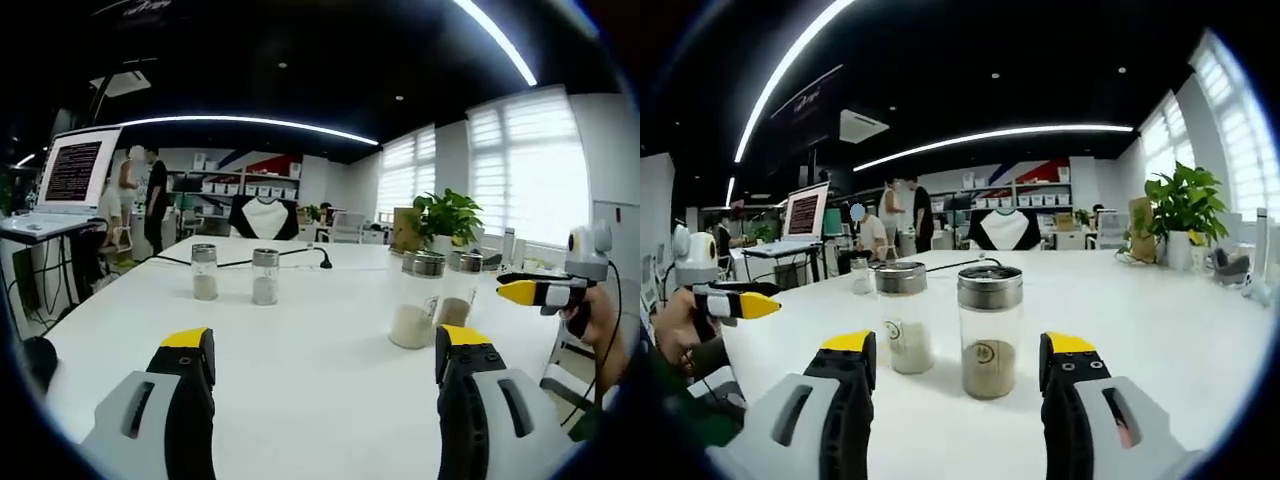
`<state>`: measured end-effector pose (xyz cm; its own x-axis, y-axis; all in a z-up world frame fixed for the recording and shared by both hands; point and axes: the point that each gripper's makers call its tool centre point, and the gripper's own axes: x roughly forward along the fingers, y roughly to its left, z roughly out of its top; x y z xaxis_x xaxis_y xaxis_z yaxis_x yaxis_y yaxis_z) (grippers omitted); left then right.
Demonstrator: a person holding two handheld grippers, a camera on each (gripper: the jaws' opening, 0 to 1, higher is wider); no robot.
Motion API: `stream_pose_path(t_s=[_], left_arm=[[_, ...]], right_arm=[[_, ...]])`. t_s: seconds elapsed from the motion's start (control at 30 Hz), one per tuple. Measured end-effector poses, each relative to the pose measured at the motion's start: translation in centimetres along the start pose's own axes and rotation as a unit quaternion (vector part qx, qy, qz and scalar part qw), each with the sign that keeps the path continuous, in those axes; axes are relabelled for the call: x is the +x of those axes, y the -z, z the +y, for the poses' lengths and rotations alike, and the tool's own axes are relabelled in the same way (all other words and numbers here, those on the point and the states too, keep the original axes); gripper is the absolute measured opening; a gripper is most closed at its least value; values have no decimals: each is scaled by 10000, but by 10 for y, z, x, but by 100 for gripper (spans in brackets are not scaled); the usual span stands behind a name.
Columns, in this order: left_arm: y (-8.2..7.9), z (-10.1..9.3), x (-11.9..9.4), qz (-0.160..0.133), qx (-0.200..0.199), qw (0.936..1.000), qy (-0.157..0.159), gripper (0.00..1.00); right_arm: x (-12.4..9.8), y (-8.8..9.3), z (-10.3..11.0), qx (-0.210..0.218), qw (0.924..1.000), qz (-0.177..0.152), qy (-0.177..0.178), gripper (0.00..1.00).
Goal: Rotate the seasoning bottle until the label or dispensing opening points toward the visible target arrow and the bottle remains upright within the marked orientation range
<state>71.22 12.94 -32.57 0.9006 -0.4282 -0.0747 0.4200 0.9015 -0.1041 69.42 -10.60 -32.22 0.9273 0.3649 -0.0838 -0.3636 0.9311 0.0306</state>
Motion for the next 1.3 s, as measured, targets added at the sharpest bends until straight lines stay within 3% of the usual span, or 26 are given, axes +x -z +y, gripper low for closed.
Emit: stream_pose_path(t_s=[0.3,0.47,0.73,0.97,1.3], left_arm=[[-3,-3,0,-55,54,10000,0,96],[-1,-4,1,-56,82,9999,31,96],[-5,-3,1,-113,72,9999,-17,96],[-19,-3,-4,-329,106,9994,-15,96],[-41,12,8,-727,247,9970,-112,98]], right_arm=[[-1,4,5,-135,9999,79,12,71],[-8,-3,-2,-215,9996,-13,163,73],[-9,-6,-3,-176,9997,-61,126,74],[-12,-9,-8,-129,9995,-144,238,75],[-12,-4,-17,-158,9991,-15,395,79]])
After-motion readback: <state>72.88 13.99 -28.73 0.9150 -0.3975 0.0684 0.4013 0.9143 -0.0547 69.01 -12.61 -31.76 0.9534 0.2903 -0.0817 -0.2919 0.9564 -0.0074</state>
